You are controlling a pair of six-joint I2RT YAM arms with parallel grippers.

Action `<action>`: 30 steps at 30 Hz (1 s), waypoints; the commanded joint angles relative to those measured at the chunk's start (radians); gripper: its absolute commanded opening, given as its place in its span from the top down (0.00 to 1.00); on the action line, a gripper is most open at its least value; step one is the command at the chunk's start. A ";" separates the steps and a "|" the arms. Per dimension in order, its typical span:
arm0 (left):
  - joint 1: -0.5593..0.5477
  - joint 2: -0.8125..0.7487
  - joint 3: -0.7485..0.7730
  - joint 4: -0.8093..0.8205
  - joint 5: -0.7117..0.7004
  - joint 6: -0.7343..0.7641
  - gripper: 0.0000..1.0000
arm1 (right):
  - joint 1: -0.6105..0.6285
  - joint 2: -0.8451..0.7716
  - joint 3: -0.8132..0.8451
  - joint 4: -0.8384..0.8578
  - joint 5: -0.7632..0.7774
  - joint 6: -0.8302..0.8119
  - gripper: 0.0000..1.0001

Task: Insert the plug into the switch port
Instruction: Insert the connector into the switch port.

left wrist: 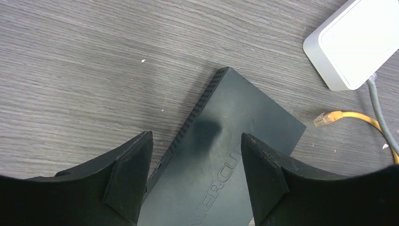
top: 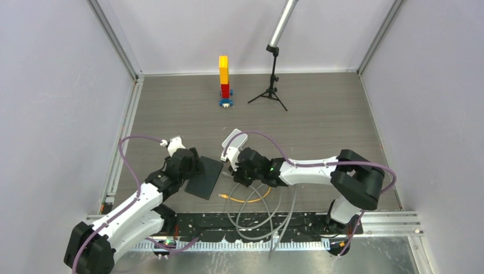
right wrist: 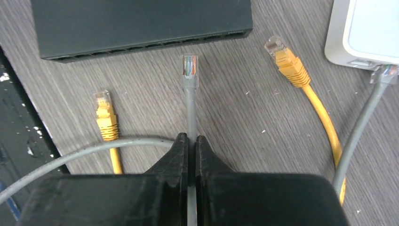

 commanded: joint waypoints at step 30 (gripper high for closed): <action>0.005 0.005 -0.078 0.150 0.054 -0.026 0.37 | 0.069 0.142 0.126 0.044 0.198 0.029 1.00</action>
